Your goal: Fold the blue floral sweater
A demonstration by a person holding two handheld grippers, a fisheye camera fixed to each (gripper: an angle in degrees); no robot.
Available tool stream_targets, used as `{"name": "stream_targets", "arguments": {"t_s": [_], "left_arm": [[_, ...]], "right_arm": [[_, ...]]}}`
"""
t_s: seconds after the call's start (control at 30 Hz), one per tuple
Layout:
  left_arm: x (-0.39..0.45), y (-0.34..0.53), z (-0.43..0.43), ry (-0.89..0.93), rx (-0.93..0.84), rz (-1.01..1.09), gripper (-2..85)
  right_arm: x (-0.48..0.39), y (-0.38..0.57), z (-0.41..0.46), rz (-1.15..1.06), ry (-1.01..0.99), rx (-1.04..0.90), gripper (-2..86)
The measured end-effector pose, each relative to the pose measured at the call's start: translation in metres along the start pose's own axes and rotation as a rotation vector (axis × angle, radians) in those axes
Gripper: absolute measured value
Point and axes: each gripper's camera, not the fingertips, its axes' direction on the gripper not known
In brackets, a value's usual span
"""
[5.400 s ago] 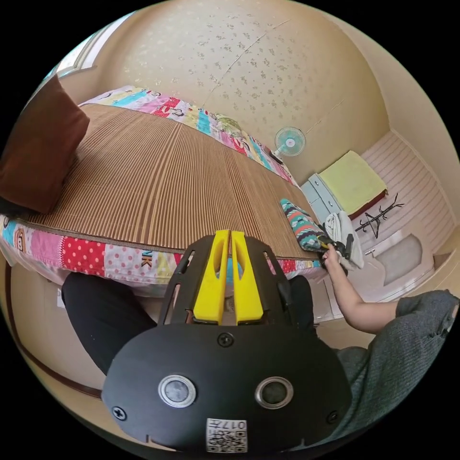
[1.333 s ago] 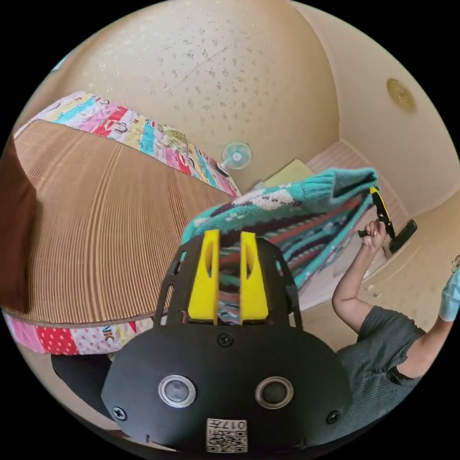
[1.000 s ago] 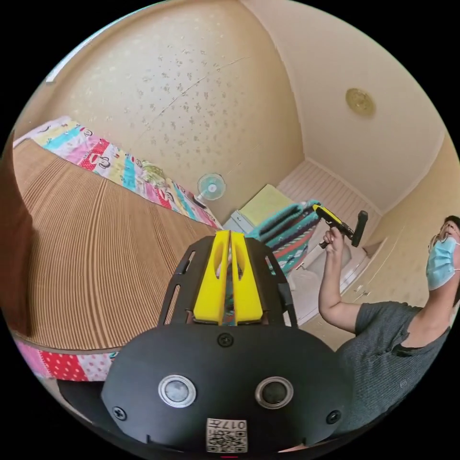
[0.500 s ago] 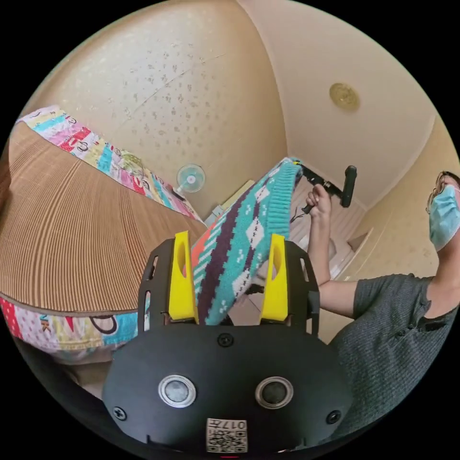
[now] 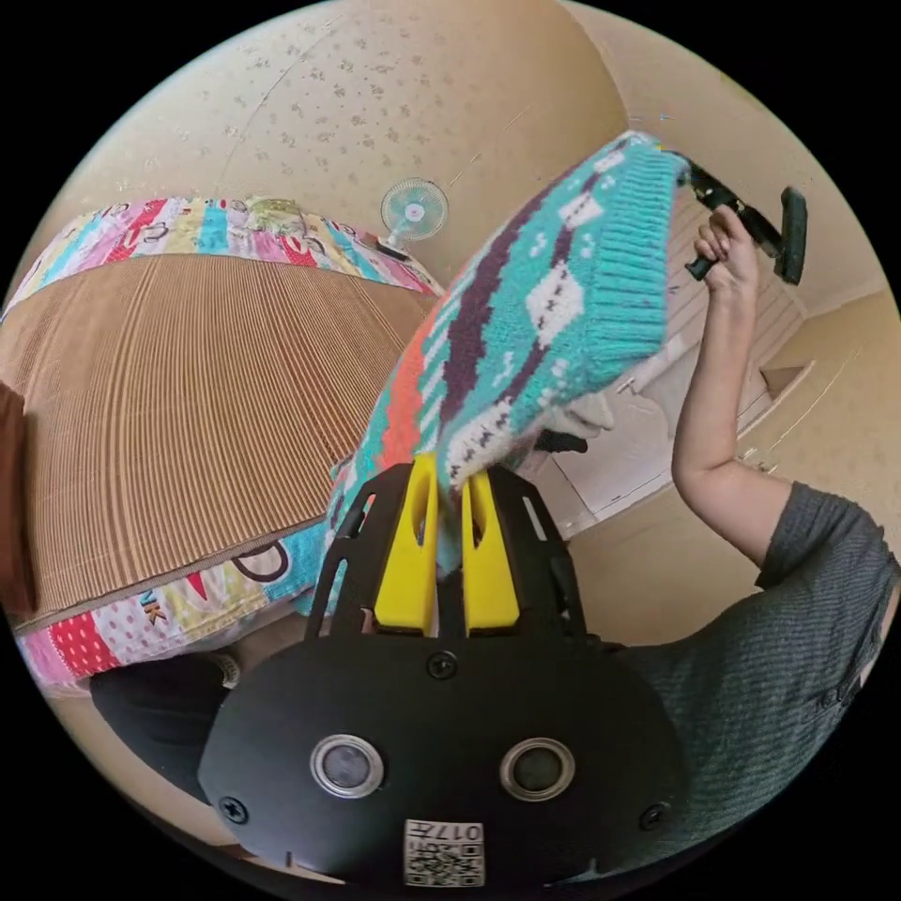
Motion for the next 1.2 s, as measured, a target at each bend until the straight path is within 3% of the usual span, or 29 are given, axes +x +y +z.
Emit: {"name": "stream_targets", "arguments": {"t_s": [0.1, 0.2, 0.27, 0.33, 0.43, 0.5, 0.6, 0.7, 0.73, 0.8, 0.87, 0.93, 1.0, 1.13, 1.2], "left_arm": [[-0.01, -0.008, -0.082, -0.03, 0.213, -0.036, 3.9], [0.004, -0.023, -0.154, -0.019, 0.386, -0.015, 3.8], [0.032, -0.03, -0.194, -0.029, 0.483, 0.046, 3.8], [0.069, -0.029, -0.236, -0.029, 0.607, 0.147, 3.8], [0.127, -0.025, -0.296, -0.06, 0.781, 0.309, 3.8], [0.158, -0.041, -0.32, -0.052, 0.767, 0.399, 3.8], [0.182, -0.036, -0.335, -0.096, 0.862, 0.382, 3.7], [0.204, -0.005, -0.342, -0.12, 0.977, 0.428, 3.6], [0.208, 0.0, -0.341, -0.115, 0.989, 0.438, 3.6], [0.225, 0.006, -0.331, -0.17, 0.985, 0.459, 3.4], [0.24, 0.007, -0.314, -0.289, 0.99, 0.456, 3.3], [0.25, 0.003, -0.299, -0.375, 0.982, 0.455, 3.2], [0.255, 0.002, -0.294, -0.429, 1.001, 0.441, 3.3], [0.259, -0.001, -0.303, -0.487, 1.039, 0.406, 3.5], [0.26, -0.008, -0.305, -0.494, 1.026, 0.384, 3.5]], "right_arm": [[0.028, 0.01, -0.002, 0.021, 0.052, -0.009, 5.6], [0.073, 0.027, -0.016, 0.08, -0.057, 0.033, 5.4], [0.114, 0.045, -0.033, 0.141, -0.252, 0.121, 4.9], [0.186, 0.081, -0.055, 0.29, -0.639, 0.268, 4.3], [0.261, 0.129, -0.058, 0.371, -1.069, 0.434, 3.3], [0.286, 0.143, -0.044, 0.351, -1.176, 0.406, 2.5], [0.299, 0.159, -0.027, 0.413, -1.162, 0.322, 1.0], [0.326, 0.202, -0.052, 0.578, -1.167, 0.598, 0.4], [0.329, 0.209, -0.071, 0.585, -0.999, 0.592, 0.4], [0.307, 0.204, -0.094, 0.532, -0.695, 0.513, 0.6], [0.266, 0.191, -0.092, 0.38, -0.638, 0.441, 1.1], [0.197, 0.191, -0.066, 0.158, -0.791, 0.394, 2.8], [0.145, 0.202, -0.031, 0.09, -0.913, 0.326, 5.9], [0.019, 0.239, 0.053, 0.094, -1.278, 0.015, 15.5], [-0.026, 0.255, 0.059, 0.121, -1.402, 0.005, 17.1]]}}
